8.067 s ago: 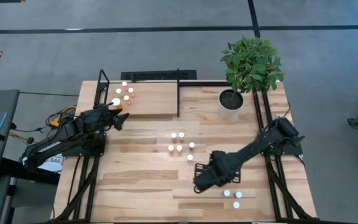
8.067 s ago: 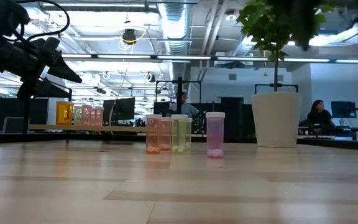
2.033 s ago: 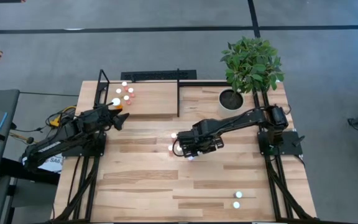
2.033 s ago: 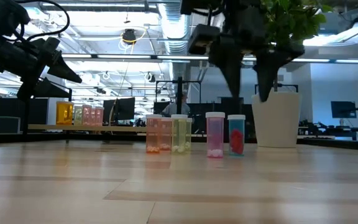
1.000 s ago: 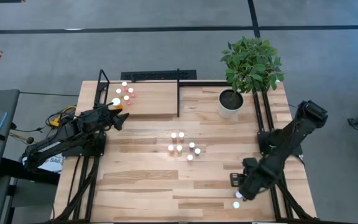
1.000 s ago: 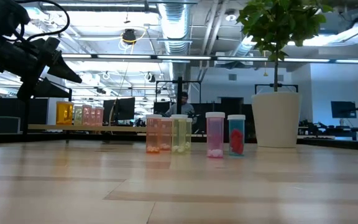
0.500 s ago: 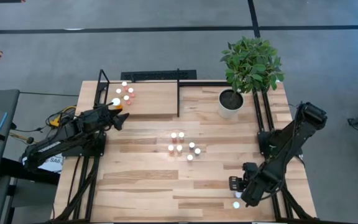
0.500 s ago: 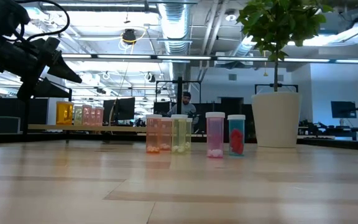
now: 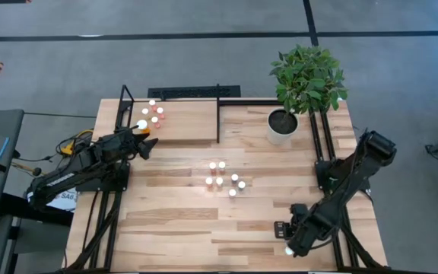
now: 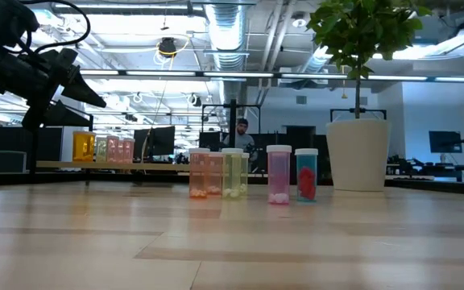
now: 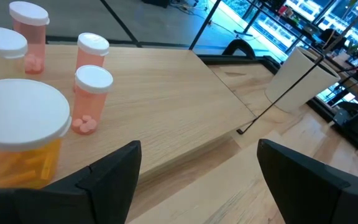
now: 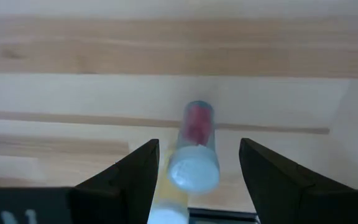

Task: Pick and place medicine bottles onto shelf by color
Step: Move the blue pill bottle to the center

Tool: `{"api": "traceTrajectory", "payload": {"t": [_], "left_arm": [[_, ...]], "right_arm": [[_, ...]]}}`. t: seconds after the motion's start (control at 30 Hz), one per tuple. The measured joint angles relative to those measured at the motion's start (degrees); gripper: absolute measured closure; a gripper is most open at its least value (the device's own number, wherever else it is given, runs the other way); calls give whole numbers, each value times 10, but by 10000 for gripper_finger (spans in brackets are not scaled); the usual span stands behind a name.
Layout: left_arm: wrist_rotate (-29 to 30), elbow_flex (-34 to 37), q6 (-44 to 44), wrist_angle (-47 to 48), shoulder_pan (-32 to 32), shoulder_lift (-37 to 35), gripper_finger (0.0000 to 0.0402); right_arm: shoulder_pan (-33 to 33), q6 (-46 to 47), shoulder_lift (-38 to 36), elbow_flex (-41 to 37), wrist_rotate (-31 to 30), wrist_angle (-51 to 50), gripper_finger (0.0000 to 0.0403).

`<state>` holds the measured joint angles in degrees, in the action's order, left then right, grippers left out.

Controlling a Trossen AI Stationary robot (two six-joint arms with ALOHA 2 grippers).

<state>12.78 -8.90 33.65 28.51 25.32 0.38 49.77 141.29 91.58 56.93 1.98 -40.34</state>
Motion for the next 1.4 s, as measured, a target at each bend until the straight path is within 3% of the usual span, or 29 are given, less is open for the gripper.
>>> {"api": "traceTrajectory", "payload": {"t": [0.4, 0.83, 1.03, 1.4], "left_arm": [[0, 0, 0, 0, 0, 0, 93], [0, 0, 0, 0, 0, 0, 93], [0, 0, 0, 0, 0, 0, 93], [0, 0, 0, 0, 0, 0, 93]], "right_arm": [[-16, -33, 33, 0, 41, 36, 165], [-34, -59, 33, 0, 50, 33, 282], [-83, -133, 33, 0, 88, 33, 271], [-162, -260, 34, 66, 82, -26, 270]]}}
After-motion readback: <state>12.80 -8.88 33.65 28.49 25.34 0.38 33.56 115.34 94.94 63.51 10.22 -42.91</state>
